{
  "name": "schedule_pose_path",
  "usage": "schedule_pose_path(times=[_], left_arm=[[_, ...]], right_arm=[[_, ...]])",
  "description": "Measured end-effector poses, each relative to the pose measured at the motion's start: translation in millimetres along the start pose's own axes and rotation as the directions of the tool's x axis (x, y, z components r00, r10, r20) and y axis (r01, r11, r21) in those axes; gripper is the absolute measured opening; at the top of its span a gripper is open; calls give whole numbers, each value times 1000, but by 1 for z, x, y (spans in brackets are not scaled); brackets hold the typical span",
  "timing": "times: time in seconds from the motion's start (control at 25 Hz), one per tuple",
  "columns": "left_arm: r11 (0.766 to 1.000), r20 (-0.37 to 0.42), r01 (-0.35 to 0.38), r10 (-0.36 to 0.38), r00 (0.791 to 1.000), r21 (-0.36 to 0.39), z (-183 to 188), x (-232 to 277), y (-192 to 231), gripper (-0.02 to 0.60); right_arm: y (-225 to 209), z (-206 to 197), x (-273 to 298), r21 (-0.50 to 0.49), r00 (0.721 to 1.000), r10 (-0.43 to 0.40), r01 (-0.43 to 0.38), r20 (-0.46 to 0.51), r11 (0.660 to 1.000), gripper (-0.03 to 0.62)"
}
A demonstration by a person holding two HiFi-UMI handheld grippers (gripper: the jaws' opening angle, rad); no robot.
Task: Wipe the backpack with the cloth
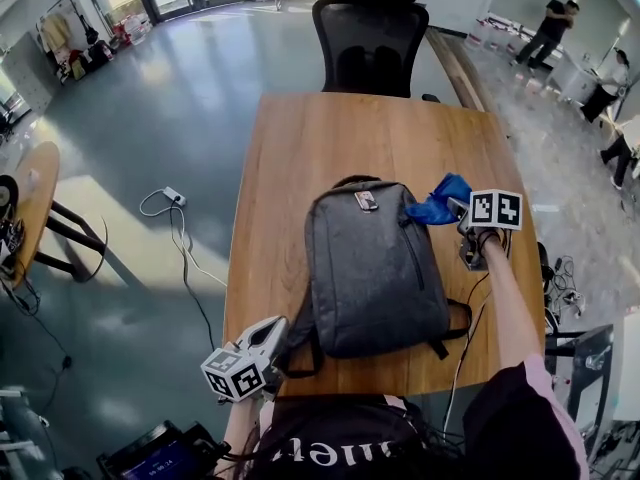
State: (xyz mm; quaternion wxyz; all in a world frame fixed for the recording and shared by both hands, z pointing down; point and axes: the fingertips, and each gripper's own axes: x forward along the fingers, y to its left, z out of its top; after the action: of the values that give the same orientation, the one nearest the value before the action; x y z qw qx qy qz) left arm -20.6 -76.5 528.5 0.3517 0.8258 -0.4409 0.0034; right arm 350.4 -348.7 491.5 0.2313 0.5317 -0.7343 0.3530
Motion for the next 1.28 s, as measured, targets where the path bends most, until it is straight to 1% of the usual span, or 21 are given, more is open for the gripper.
schedule_pose_path(times=[0.08,0.16,0.24,0.32,0.48,0.64,0.8,0.88,0.96,1.12,1.2,1.28], left_arm=[[1000,3,0,0,1000,16,2,-2,-1,-1],[999,6,10,-11,1000,34,9,2,-3,0],[999,15,29,-29,999,41,16,3,-13,0],[999,36,41,-42,998,33,19,-5,-28,0],[999,94,40,-41,995,11,9,-33,-52,0],[1000,105,21,-23,994,13,-7,-57,-63,0],[999,75,36,-38,996,30,-17,-72,-71,0],[999,71,35,-37,997,40,-20,-82,-71,0],[998,77,47,-51,996,51,-20,-87,-70,0],[990,64,106,-112,992,97,-16,-108,-61,0],[983,43,131,-137,990,127,-15,-133,-53,0],[977,19,152,-156,988,150,-17,-162,-44,0]], right_arm=[[20,1,-18,4,997,57,-57,55,998,67],[38,3,-38,8,988,103,-105,118,994,67],[57,3,-63,8,972,147,-151,184,989,67],[83,-3,-85,-11,951,204,-207,230,978,67],[139,-39,-118,-58,907,322,-319,271,946,67],[190,-80,-140,-67,865,416,-415,280,907,67],[224,-116,-168,-69,843,446,-447,302,892,67],[240,-138,-181,-48,837,454,-463,304,885,67],[253,-162,-192,-23,836,457,-473,304,881,67],[291,-207,-204,24,852,429,-456,300,890,67],[318,-230,-209,49,863,405,-438,302,898,67],[349,-251,-216,72,865,390,-431,316,899,67]])
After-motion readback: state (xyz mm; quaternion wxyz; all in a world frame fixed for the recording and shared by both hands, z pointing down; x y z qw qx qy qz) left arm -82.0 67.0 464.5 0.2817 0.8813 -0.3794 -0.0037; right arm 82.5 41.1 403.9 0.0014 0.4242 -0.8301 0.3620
